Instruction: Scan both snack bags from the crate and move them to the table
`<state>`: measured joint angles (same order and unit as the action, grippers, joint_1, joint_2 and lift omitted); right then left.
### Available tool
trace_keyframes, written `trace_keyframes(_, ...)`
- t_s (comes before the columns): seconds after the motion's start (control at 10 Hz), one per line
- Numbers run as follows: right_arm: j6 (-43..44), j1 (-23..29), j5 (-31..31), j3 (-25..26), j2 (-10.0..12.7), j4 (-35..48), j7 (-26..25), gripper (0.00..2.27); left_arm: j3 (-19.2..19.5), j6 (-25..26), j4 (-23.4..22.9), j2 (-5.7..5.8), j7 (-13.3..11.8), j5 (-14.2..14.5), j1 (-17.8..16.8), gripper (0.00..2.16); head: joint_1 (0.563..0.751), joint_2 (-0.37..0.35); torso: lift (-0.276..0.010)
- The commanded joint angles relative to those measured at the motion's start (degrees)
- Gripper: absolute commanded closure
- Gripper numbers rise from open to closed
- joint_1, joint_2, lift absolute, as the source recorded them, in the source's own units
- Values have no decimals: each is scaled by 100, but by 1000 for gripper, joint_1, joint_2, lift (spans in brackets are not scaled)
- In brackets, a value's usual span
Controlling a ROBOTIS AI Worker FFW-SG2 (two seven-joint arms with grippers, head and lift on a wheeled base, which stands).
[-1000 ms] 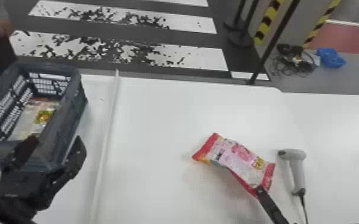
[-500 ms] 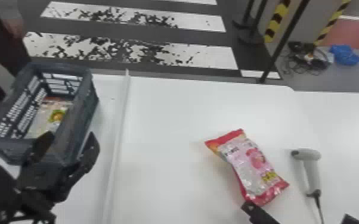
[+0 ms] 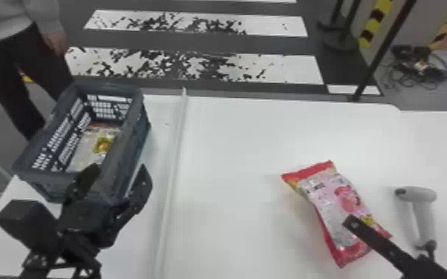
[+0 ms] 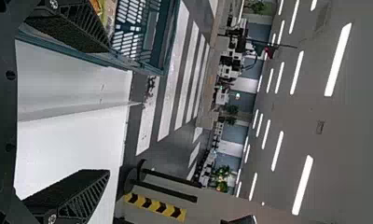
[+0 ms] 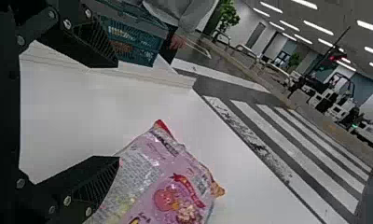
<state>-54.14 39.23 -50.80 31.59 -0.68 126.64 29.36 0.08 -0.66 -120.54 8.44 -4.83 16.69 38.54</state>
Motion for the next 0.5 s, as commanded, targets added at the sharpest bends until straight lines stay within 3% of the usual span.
trace_keyframes(0.0, 250, -495, 782, -74, -73, -201, 325, 1079, -43, -9, -22, 9, 0, -8, 4, 70, 695, -55, -87)
trace_keyframes(0.1, 408, -636, 1142, -232, -240, -403, 404, 2024, -69, -9, -31, 9, 0, -17, 4, 70, 695, -63, -87)
trace_keyframes(0.2, 1093, -653, 1652, -478, -275, -500, 545, 2246, -69, -9, -31, 26, -9, -17, 4, 70, 695, -79, -87)
trace_keyframes(0.3, 1867, -653, 2206, -733, -319, -632, 589, 2246, -69, -9, -31, 26, -9, -17, -5, 70, 695, -91, -87)
trace_keyframes(0.4, 2166, -653, 2373, -856, -372, -772, 589, 2246, -69, -9, -22, 44, -18, -17, -5, 70, 695, -98, -87)
